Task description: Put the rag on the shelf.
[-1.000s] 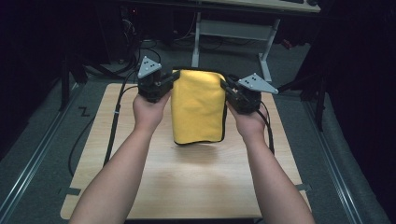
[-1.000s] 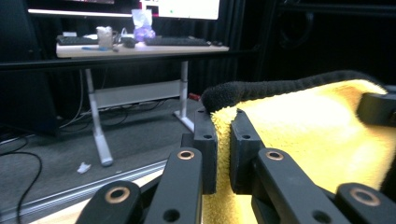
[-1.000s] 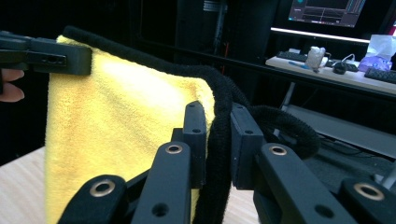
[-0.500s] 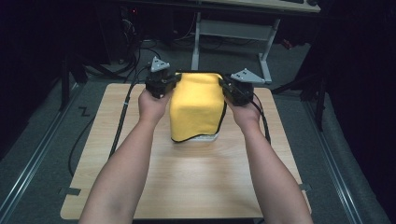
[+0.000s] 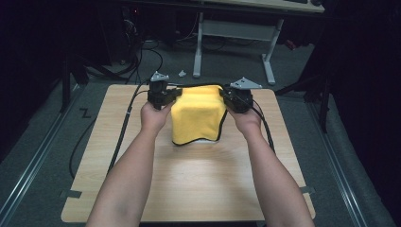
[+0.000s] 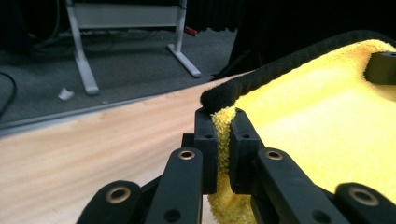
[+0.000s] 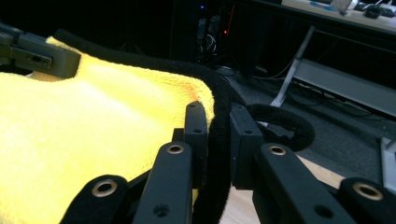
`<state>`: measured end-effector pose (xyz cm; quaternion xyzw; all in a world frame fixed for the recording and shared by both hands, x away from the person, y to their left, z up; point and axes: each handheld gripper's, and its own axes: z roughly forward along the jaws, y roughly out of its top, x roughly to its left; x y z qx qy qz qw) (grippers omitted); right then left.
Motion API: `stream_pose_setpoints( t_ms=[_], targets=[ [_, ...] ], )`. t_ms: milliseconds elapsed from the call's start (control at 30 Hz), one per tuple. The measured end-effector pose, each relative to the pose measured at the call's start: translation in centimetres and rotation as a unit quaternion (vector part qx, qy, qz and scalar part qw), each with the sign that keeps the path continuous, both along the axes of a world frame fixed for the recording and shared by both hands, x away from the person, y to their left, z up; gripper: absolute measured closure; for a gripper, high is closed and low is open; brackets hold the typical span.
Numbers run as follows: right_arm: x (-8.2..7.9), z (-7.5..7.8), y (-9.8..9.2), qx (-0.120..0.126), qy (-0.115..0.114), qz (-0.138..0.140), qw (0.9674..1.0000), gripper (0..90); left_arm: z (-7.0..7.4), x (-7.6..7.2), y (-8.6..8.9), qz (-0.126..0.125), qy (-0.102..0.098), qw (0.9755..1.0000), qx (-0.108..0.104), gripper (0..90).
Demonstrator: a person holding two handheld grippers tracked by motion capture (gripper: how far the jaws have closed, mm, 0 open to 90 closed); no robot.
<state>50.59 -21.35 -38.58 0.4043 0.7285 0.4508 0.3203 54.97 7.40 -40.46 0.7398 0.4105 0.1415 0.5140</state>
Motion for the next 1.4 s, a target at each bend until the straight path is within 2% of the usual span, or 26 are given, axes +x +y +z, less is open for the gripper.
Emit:
stream_pose_setpoints(
  t_ms=[233, 333, 433, 733, 867, 967, 1033, 1200, 1367, 1400],
  targets=[
    [-0.1, -0.8, -0.3, 0.005, 0.016, 0.001, 0.9999, 80.8, -1.4, -0.3, 0.0, -0.006, 0.016, 0.9998, -0.007, 84.2],
    [-0.1, -1.6, -0.3, -0.006, 0.019, 0.0, 0.9998, 80.9, -1.7, -0.5, 0.1, -0.008, 0.022, 0.9997, -0.004, 84.2],
    [-0.1, -2.0, -0.6, 0.024, 0.028, 0.0, 0.9993, 80.8, -2.0, -0.6, 0.1, -0.009, 0.026, 0.9996, -0.004, 84.1],
    [0.1, -2.5, -1.0, 0.034, 0.044, -0.001, 0.9984, 80.5, -3.5, -0.7, 0.2, -0.012, 0.046, 0.9986, -0.024, 83.8],
    [0.2, -3.3, -1.2, 0.041, 0.055, -0.003, 0.9976, 80.4, -4.0, -0.8, 0.2, -0.014, 0.052, 0.9983, -0.021, 83.8],
    [0.4, -4.1, -1.4, 0.054, 0.068, -0.004, 0.9962, 80.2, -4.4, -0.8, 0.1, -0.014, 0.056, 0.9982, -0.014, 83.8],
    [0.4, -4.5, -1.5, 0.067, 0.075, -0.005, 0.9949, 80.2, -4.6, -0.9, 0.1, -0.013, 0.059, 0.998, -0.019, 83.9],
    [0.5, -5.5, -1.6, 0.071, 0.087, -0.004, 0.9937, 79.8, -5.5, -1.1, 0.3, -0.015, 0.072, 0.9971, -0.022, 83.8],
    [0.6, -5.9, -1.7, 0.098, 0.109, -0.005, 0.9892, 77.1, -5.8, -1.2, 0.7, -0.018, 0.076, 0.9965, -0.028, 83.4],
    [0.6, -5.9, -1.7, 0.098, 0.108, -0.005, 0.9893, 75.6, -5.8, -1.3, 0.7, -0.018, 0.077, 0.9965, -0.027, 83.3]
  ],
)
